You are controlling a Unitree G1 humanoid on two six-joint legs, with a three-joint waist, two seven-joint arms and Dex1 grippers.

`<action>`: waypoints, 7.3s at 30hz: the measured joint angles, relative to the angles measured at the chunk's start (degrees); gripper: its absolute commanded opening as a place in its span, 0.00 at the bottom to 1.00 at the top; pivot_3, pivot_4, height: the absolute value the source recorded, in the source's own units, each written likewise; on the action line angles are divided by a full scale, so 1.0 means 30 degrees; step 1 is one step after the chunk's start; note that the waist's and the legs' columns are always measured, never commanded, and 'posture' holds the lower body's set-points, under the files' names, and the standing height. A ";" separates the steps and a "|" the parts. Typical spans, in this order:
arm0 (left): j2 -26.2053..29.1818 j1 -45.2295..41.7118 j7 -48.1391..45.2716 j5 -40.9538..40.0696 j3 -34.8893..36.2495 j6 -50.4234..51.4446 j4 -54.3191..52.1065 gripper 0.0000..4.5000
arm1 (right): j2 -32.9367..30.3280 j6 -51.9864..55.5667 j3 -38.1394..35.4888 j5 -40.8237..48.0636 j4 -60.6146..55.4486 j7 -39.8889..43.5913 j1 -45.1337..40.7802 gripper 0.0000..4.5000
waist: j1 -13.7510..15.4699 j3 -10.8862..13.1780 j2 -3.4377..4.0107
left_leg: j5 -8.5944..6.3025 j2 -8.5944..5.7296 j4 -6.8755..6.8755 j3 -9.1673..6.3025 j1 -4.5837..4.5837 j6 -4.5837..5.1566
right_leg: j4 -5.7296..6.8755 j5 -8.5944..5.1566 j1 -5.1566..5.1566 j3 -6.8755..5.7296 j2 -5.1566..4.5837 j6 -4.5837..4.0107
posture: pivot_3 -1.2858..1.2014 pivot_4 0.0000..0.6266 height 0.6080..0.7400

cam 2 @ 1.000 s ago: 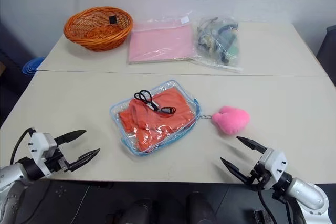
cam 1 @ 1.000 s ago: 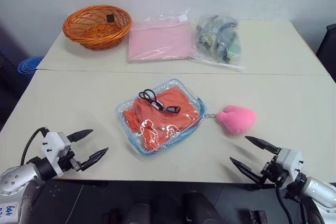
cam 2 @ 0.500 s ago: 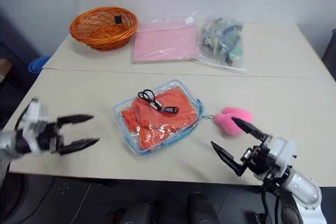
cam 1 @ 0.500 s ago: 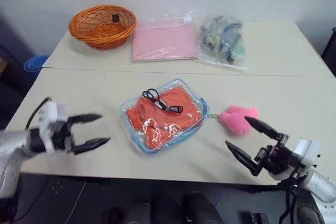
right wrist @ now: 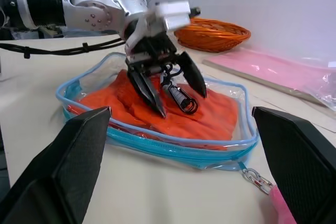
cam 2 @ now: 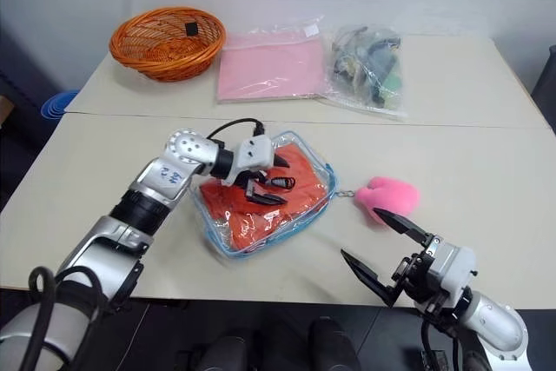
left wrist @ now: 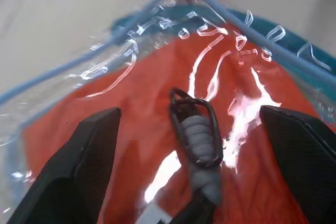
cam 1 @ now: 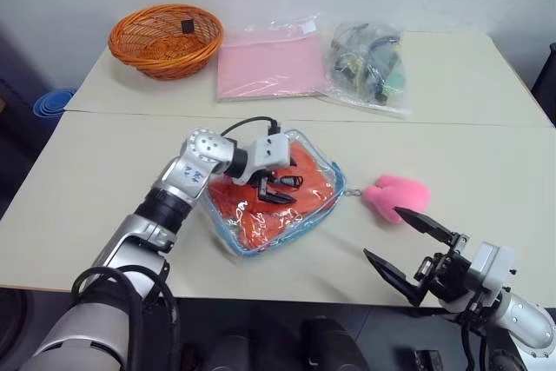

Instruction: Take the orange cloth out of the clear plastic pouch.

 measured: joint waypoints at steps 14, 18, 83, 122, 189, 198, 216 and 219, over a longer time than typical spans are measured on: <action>0.0125 0.2069 -0.0041 -0.2627 0.4702 0.1678 -0.0667 0.08 | 0.0464 -0.1678 0.0052 -0.0178 0.1947 0.0733 -0.0395 1.00 | 0.0011 0.0007 -0.0008 | 0.0037 0.0002 0.0009 -0.0029 0.0008 -0.0029 | 0.0040 0.0000 0.0001 -0.0007 -0.0028 -0.0002 | 0.52 0.24 1.00; 0.1834 0.3932 0.3264 -0.4424 0.9619 0.1285 -0.1633 0.08 | 0.0532 -0.1694 0.0201 0.0171 0.2288 0.1123 -0.1125 1.00 | -0.0185 0.0006 -0.0007 | 0.0049 0.0021 -0.0010 -0.0035 0.0025 -0.0052 | 0.0067 -0.0001 -0.0012 -0.0012 -0.0025 -0.0005 | 0.52 0.24 1.00; 0.7476 1.4033 0.8600 -0.1384 0.1250 0.5555 -1.8510 0.38 | -0.2815 0.4595 -0.0663 -0.0427 -0.2748 -0.1380 -0.1902 1.00 | -0.0337 0.0006 0.0022 | -0.0008 0.0008 -0.0051 -0.0066 0.0087 0.0043 | 0.0015 -0.0014 0.0090 -0.0012 -0.0042 -0.0031 | 0.52 0.24 1.00; 0.1074 0.5680 -0.4249 -0.4934 0.4610 -0.6022 -0.1104 0.79 | -0.1326 0.2405 -0.3396 -0.0369 -0.2168 -0.1158 0.3091 1.00 | 0.0075 0.0009 0.0000 | 0.0025 0.0002 0.0030 -0.0047 0.0043 -0.0003 | 0.0039 -0.0004 0.0069 -0.0021 -0.0037 -0.0011 | 0.52 0.24 1.00; 0.2720 1.3165 -0.1754 -0.9264 0.7446 0.1679 -1.1167 1.00 | -0.7572 1.5601 0.3773 0.1179 -0.2370 0.1719 -0.7308 1.00 | 0.0063 0.0021 0.0005 | 0.0014 0.0004 -0.0021 -0.0090 0.0006 0.0033 | -0.0067 -0.0010 0.0061 -0.0062 -0.0065 -0.0023 | 0.52 0.24 1.00; 0.2899 1.2967 -0.2130 -0.9126 0.7413 0.1662 -1.0609 1.00 | -0.7828 1.4133 0.0741 0.1292 -0.1284 0.2289 -0.6390 1.00 | 0.0007 0.0022 0.0003 | -0.0009 0.0002 -0.0025 -0.0083 0.0018 0.0074 | -0.0076 -0.0010 0.0070 -0.0058 -0.0063 -0.0023 | 0.52 0.24 1.00; 0.3638 1.2555 -0.3217 -0.9245 0.7470 0.2218 -1.0625 1.00 | -0.6354 0.2255 0.5616 -0.8469 0.7915 0.3014 -1.2216 0.65 | 0.0013 0.0024 0.0003 | 0.0032 0.0000 -0.0019 -0.0069 0.0006 0.0000 | -0.0056 -0.0009 0.0042 -0.0056 -0.0064 -0.0022 | 0.52 0.24 1.00; 0.3618 1.2578 -0.3002 -0.9236 0.7469 0.2223 -1.0874 1.00 | -0.6356 0.1320 0.5618 -0.8874 0.8623 0.3119 -1.2439 0.42 | 0.0020 0.0024 0.0002 | 0.0033 0.0000 -0.0019 -0.0073 0.0005 -0.0001 | -0.0053 -0.0010 0.0042 -0.0059 -0.0064 -0.0023 | 0.52 0.24 1.00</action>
